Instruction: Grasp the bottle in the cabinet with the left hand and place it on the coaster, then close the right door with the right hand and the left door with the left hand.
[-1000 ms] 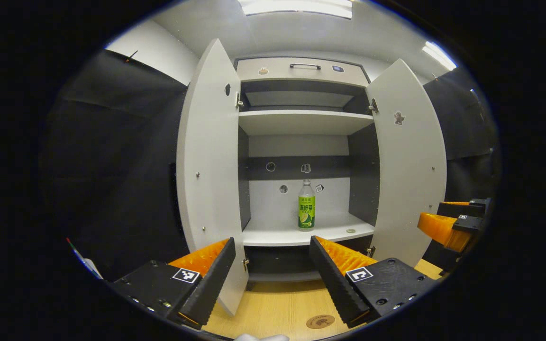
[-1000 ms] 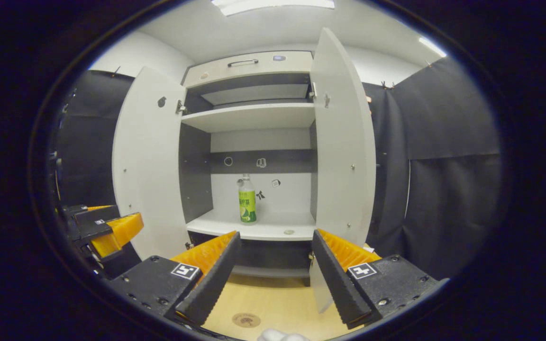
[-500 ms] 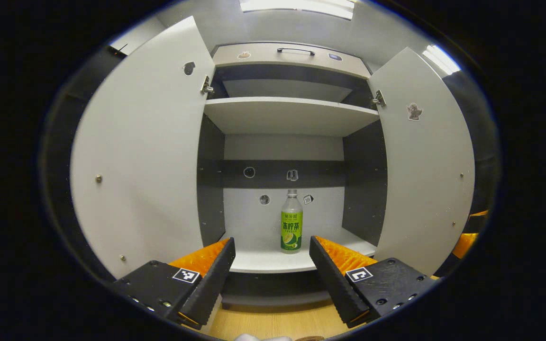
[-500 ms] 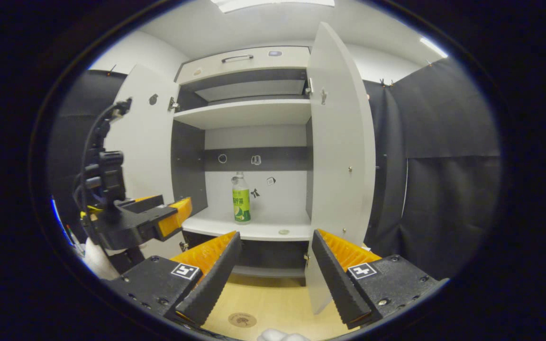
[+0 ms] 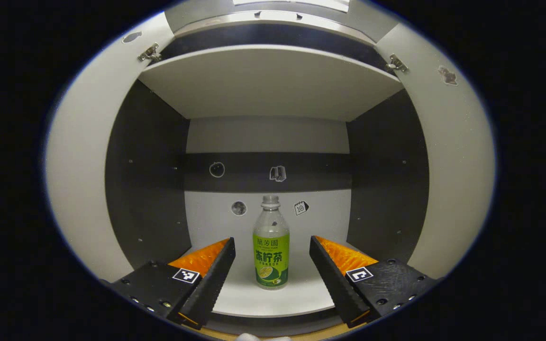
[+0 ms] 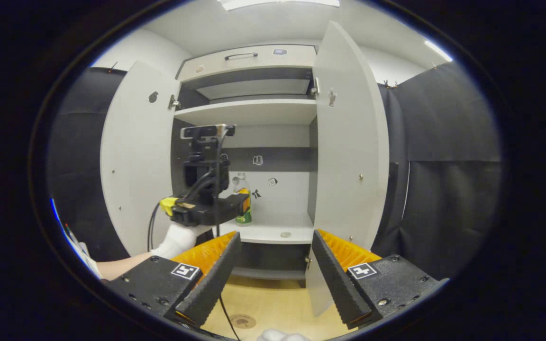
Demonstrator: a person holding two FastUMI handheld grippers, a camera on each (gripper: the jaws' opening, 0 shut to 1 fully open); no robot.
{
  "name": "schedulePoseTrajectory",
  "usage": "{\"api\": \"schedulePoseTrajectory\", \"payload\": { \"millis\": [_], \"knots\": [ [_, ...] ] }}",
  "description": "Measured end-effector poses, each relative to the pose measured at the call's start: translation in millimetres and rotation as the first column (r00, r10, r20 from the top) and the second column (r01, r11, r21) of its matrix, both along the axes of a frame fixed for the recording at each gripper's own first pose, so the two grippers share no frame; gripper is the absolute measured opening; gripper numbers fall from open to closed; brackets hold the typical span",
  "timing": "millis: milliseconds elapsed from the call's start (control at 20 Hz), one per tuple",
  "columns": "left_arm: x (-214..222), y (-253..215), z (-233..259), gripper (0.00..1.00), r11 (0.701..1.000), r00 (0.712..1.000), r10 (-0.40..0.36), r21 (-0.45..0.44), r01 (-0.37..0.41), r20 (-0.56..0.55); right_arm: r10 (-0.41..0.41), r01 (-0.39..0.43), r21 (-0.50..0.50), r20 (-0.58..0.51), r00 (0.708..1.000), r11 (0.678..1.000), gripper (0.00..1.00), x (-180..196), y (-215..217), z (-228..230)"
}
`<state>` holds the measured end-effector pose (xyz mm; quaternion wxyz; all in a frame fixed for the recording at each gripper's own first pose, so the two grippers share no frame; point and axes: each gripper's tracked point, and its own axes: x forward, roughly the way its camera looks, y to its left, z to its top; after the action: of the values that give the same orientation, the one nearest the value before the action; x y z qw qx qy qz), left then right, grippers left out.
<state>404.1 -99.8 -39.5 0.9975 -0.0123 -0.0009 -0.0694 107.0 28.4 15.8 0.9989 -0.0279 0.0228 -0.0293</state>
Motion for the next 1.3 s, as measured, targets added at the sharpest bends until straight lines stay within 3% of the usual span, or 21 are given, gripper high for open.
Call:
{"api": "schedulePoseTrajectory", "payload": {
  "millis": [250,600,650,700,750,900,1300],
  "knots": [
    [48,-1,-30,0.96,0.999,0.998,0.037,0.015,-0.036,-0.043,-0.013,0.012,-0.009,-0.039,0.999,1.0,0.99,15,-4,-12],
    [77,-6,-43,0.96,0.998,0.997,0.05,0.027,-0.049,-0.06,-0.017,0.017,-0.01,-0.065,0.998,1.0,0.99,22,-11,-17],
    [74,-3,-44,0.93,0.998,0.995,0.06,0.027,-0.058,-0.075,-0.017,0.017,-0.007,-0.063,0.998,1.0,0.99,23,-11,-17],
    [70,-4,-40,0.76,0.998,0.995,0.06,0.023,-0.059,-0.074,-0.017,0.017,-0.004,-0.06,0.998,1.0,0.99,23,-12,-16],
    [72,-5,-40,0.75,0.999,0.996,0.052,0.014,-0.051,-0.076,-0.019,0.019,-0.003,-0.056,0.998,1.0,0.99,22,-14,-16],
    [55,-1,-23,0.74,1.0,1.0,0.012,0.009,-0.012,-0.021,-0.026,0.026,0.003,-0.05,0.998,1.0,0.99,21,-17,-16],
    [-67,-6,-9,0.73,0.99,0.989,-0.141,0.015,0.14,0.045,-0.037,0.039,0.03,-0.052,0.998,0.999,0.99,4,-24,-25]
  ]
}}
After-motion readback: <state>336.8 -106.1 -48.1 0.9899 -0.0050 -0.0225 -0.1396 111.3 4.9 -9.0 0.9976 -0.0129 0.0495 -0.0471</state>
